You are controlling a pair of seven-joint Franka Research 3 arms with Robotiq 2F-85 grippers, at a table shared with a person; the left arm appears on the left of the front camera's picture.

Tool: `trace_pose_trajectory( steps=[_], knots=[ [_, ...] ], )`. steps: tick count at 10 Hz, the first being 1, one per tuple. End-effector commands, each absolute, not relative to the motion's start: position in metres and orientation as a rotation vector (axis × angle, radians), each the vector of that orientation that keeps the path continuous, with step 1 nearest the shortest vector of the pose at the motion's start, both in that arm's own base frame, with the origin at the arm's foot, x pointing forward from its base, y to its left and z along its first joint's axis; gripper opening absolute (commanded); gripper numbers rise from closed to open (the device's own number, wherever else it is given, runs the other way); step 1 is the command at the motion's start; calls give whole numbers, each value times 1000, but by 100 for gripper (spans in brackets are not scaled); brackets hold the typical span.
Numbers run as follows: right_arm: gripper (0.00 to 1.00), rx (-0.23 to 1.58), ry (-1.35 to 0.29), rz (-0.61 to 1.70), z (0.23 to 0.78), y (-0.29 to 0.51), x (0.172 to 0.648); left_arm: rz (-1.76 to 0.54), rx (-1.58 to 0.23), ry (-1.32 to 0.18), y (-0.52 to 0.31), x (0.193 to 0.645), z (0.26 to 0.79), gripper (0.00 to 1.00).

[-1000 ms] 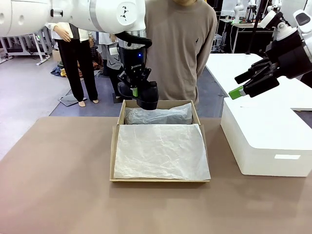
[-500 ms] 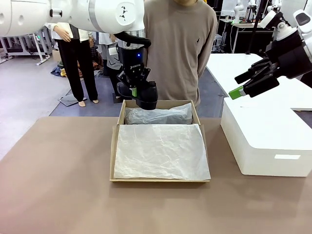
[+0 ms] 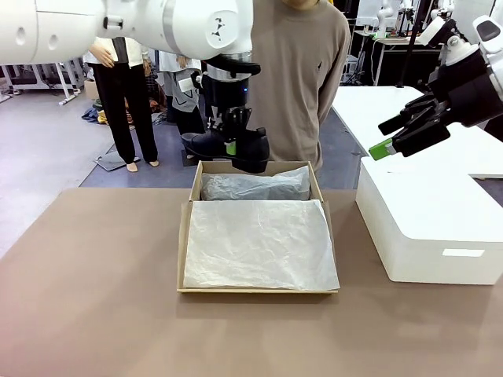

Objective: Pack the shoes into the box.
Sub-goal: Place the other shoe of the Shoes into the Shoes Box.

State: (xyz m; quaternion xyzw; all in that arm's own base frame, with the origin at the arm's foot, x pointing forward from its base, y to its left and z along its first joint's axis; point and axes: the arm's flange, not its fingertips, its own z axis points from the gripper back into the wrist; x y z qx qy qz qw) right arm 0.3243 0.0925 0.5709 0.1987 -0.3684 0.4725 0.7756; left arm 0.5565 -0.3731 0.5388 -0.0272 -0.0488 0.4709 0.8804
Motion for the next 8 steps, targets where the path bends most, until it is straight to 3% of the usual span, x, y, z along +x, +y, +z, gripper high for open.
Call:
trace_pose_trajectory(
  steps=[1,5,8],
  knots=[
    [100,449,-813,1033,571,92,326,1138,-30,-128,-395,559,546,0],
    [100,449,-813,1033,571,92,326,1334,-88,-98,-431,552,530,0],
    [100,449,-813,1033,571,92,326,1289,-93,-92,-430,548,517,0]
  ],
)
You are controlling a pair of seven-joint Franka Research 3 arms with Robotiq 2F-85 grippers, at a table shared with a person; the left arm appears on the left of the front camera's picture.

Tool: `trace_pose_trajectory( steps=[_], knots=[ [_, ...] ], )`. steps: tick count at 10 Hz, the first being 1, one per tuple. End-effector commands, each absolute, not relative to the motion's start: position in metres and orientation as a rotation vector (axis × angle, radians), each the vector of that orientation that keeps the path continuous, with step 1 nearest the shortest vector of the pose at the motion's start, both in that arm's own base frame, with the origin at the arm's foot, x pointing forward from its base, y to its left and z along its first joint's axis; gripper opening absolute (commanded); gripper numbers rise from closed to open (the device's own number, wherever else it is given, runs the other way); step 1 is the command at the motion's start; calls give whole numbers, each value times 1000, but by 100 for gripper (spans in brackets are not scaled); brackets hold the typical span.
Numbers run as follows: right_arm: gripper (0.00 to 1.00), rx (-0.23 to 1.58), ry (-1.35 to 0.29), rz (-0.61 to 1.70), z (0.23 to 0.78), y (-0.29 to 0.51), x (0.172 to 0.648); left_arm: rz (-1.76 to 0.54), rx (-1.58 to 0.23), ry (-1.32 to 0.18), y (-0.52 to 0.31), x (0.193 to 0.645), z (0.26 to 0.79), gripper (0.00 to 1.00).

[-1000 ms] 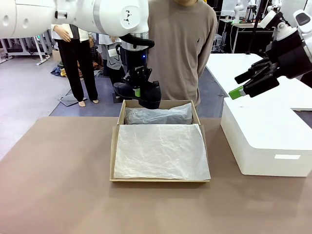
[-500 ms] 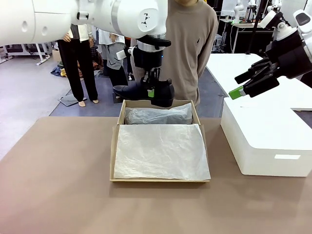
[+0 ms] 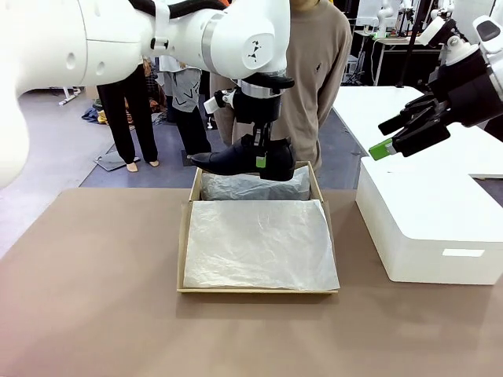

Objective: Pack the shoes into the box.
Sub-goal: Place the other shoe of the Shoes into the Shoes Box.

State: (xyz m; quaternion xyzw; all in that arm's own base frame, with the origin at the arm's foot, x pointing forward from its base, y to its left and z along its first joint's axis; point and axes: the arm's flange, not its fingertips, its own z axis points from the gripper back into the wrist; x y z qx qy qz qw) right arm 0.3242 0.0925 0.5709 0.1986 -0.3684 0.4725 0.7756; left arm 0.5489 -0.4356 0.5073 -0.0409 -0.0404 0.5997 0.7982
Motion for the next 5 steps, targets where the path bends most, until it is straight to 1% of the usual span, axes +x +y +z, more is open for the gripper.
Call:
trace_pose_trajectory(
  steps=[1,4,5],
  knots=[
    [100,449,-813,1033,571,92,326,1289,-93,-92,-430,548,517,0],
    [100,449,-813,1033,571,92,326,1289,-93,-92,-430,548,517,0],
    [100,449,-813,1033,571,92,326,1287,-89,-87,-434,550,508,0]
  ],
)
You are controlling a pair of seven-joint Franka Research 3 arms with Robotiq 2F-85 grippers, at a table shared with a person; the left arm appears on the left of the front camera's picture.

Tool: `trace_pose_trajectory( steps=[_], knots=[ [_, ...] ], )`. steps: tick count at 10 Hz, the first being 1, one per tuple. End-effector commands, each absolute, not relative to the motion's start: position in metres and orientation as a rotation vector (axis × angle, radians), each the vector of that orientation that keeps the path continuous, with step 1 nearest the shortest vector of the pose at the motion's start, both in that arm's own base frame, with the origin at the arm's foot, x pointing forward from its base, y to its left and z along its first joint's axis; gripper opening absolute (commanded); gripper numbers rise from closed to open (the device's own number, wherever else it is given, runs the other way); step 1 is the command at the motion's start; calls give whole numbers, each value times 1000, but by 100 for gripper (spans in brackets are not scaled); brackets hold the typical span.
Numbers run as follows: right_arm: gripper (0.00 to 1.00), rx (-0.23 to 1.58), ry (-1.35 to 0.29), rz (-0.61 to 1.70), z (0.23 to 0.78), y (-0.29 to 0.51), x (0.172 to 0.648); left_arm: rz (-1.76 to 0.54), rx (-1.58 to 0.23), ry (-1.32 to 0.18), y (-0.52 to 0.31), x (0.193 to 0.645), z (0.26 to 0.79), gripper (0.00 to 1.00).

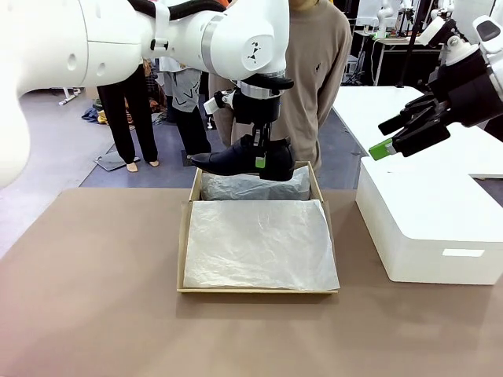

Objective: Pack the shoes into the box.
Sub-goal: Place the other shoe of the Shoes into the Shoes Box.

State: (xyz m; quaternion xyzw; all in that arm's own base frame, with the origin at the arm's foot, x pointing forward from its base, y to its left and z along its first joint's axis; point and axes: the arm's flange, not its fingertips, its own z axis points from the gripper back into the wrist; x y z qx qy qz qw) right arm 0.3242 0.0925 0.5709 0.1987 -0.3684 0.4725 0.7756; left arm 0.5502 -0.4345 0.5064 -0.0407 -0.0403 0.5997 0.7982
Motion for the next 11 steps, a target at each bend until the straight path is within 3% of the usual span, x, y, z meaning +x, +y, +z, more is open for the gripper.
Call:
trace_pose_trajectory(
  steps=[1,9,11],
  knots=[
    [100,449,-813,1033,571,92,326,1342,-98,-82,-437,549,507,0],
    [100,449,-813,1033,571,92,326,1538,-64,-161,-488,554,492,0],
    [100,449,-813,1033,571,92,326,1558,-39,-116,-488,548,488,0]
  ],
)
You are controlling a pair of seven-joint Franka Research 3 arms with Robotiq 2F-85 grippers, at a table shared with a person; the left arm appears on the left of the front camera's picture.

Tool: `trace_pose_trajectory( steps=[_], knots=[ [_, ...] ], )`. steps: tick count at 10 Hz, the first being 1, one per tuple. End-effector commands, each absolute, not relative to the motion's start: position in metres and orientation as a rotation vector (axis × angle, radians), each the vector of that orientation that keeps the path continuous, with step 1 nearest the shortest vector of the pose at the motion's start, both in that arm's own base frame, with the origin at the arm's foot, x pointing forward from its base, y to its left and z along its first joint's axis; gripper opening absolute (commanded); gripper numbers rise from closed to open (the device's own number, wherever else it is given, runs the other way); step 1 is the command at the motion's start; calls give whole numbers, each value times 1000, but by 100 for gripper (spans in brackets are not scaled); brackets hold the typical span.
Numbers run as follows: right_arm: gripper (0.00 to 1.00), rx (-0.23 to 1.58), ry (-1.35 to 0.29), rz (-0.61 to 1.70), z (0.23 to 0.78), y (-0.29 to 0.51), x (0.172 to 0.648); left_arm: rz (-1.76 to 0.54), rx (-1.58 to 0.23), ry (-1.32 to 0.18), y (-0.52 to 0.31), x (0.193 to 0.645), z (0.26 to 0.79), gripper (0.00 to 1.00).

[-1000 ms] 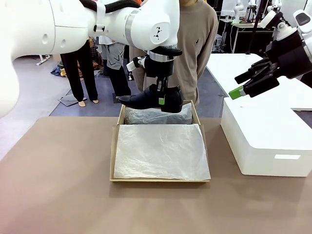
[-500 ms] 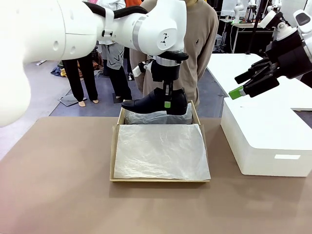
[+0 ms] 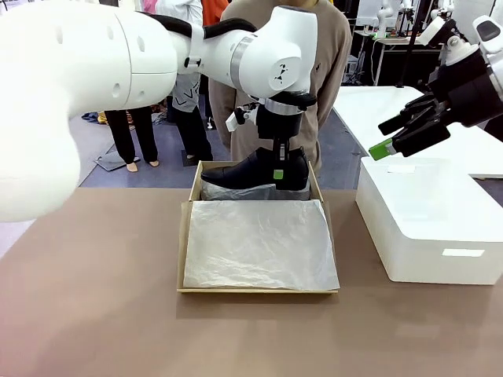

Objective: Pack the shoes into the box.
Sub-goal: Place the other shoe of the Shoes into the Shoes Box.

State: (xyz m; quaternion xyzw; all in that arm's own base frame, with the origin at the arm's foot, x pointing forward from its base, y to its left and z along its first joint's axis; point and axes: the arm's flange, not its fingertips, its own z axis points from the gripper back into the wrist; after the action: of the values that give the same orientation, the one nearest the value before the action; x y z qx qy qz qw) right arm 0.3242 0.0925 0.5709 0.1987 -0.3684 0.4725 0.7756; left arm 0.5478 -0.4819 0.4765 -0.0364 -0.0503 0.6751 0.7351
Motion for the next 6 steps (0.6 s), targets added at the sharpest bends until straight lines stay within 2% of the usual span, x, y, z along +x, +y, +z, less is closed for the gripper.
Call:
trace_pose_trajectory(
  steps=[1,6],
  knots=[
    [100,449,-813,1033,571,92,326,1562,-28,-117,-486,546,486,0],
    [100,449,-813,1033,571,92,326,1577,-7,-110,-486,545,467,0]
  ],
)
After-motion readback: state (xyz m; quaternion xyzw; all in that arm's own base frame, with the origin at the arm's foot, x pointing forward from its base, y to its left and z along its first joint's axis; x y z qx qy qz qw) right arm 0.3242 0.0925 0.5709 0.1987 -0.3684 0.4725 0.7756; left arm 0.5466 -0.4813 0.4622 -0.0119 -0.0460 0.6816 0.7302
